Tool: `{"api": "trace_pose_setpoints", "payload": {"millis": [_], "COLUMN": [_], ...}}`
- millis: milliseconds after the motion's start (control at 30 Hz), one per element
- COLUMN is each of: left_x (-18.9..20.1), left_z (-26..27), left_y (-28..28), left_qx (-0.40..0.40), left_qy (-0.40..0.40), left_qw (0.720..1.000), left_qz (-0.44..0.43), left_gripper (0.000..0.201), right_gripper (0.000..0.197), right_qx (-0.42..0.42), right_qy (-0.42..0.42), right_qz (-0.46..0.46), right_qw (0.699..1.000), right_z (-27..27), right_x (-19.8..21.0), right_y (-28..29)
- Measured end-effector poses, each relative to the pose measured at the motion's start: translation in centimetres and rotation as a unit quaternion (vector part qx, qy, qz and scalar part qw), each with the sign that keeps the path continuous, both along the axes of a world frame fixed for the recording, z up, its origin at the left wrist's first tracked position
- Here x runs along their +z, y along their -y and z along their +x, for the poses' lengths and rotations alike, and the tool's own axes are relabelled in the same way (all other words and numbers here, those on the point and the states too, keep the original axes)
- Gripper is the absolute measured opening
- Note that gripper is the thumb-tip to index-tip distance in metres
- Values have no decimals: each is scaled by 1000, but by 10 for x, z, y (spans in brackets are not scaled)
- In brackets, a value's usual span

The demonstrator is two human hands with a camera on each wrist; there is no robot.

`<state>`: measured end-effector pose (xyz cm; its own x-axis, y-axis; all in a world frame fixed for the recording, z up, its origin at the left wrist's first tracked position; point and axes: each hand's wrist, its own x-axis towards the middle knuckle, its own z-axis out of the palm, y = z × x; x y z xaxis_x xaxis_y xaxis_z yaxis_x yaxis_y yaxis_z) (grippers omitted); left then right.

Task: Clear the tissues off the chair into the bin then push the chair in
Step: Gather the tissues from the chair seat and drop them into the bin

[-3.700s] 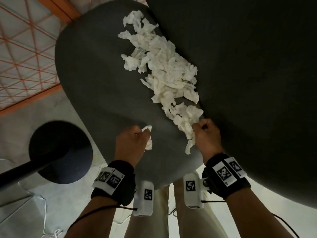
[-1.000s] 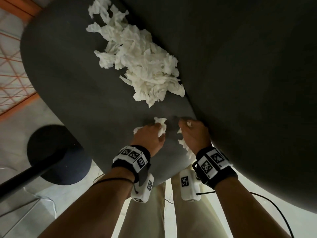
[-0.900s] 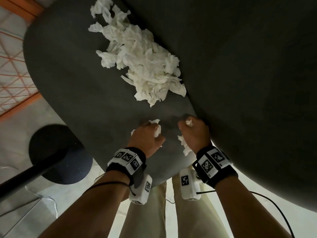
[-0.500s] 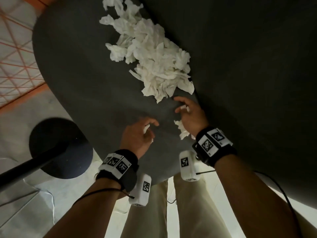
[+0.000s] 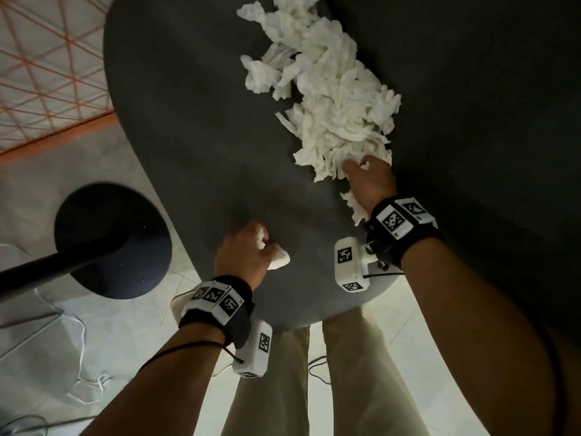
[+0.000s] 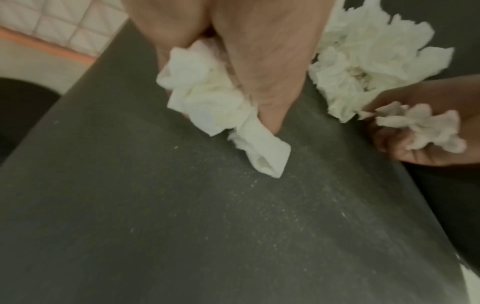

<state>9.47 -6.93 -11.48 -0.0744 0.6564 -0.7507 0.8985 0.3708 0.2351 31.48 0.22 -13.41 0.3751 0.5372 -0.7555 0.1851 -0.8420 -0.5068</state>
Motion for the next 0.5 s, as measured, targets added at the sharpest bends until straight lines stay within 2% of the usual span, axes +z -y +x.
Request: {"api": "trace_pose_setpoints", "payload": {"millis": [133, 200, 267, 367, 467, 500], "left_x": [3, 8, 8, -1, -7, -9], "left_z": [-2, 5, 14, 27, 49, 55], "left_y": [-2, -11, -22, -38, -59, -66], "left_qx": [-18, 4, 44, 123, 108, 112], "left_qy": [6, 39, 82, 139, 141, 143], "left_qw": [1000, 999, 995, 982, 982, 981], "left_qz": [2, 26, 37, 41, 62, 72], "left_gripper": [11, 8, 5, 16, 8, 15], "right_gripper": [10, 16, 7, 12, 21, 22], "right_qx": [-69, -89, -122, -136, -139, -149], "right_qy": [-56, -66, -90, -113, -86, -89], "right_qz": [4, -12, -37, -34, -26, -29], "right_qw": [996, 994, 988, 984, 986, 984], "right_z": [1, 4, 8, 11, 17, 19], "right_x": [7, 10, 12, 14, 18, 19], "right_y": [18, 33, 51, 80, 101, 106]}}
